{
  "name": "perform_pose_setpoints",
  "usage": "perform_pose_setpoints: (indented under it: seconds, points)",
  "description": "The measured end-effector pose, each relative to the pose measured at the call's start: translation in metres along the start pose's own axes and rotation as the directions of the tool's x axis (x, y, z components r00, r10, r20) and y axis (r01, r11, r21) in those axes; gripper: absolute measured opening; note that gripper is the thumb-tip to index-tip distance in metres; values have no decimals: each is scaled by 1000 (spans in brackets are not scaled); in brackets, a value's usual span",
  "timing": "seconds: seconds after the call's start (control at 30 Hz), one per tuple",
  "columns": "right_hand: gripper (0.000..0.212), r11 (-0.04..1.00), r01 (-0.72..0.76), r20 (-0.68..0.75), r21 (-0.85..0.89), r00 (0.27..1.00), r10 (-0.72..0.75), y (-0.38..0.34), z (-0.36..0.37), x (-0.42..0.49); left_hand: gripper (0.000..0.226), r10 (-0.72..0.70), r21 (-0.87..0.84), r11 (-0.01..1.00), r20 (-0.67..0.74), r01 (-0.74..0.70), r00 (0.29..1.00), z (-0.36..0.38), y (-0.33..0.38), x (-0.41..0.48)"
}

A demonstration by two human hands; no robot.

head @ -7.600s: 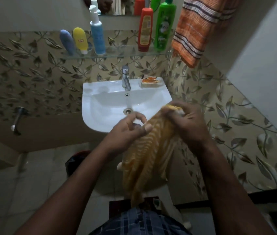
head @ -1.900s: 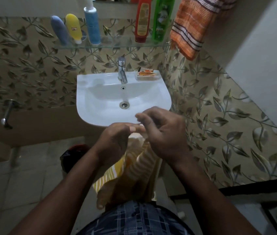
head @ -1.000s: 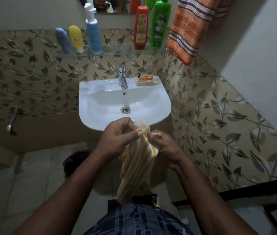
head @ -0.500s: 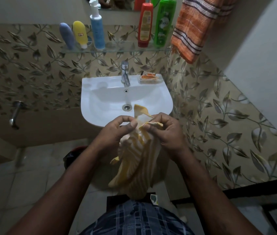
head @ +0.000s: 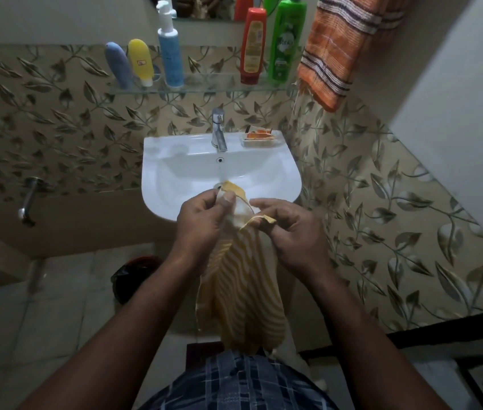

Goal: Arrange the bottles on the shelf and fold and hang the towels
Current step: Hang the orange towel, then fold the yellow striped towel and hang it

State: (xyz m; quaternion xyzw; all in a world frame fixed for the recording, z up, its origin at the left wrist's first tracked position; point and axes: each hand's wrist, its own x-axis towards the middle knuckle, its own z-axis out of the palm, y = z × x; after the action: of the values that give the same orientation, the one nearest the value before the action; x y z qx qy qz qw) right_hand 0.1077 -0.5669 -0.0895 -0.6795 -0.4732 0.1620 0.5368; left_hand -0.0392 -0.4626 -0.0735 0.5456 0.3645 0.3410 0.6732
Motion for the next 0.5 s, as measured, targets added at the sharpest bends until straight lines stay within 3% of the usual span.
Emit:
perform_pose_setpoints:
  seconds: [0.1,0.17,0.27,0.33,0.5]
  points:
    - [3,986,129,-49,-108,990,-135,-7,-6,1,10,73,87,994,-25,-70,997,-1,-4,5]
    - [3,998,68,-24,-2,997,-68,-15,-8,2,4,93,95,991,-5,-92,996,0,-4,7]
    - [15,988,-62,-2,142,998,63,-28,-5,5,16,82,71,994,81,-88,993,5,-4,8]
    - [20,987,-86,-5,135,996,88,-33,-4,8,18,77,58,995,123,-84,989,7,-3,7]
    - [2,994,-109,126,26,987,105,-38,-13,15,16,53,23,998,170,-58,984,2,-2,7]
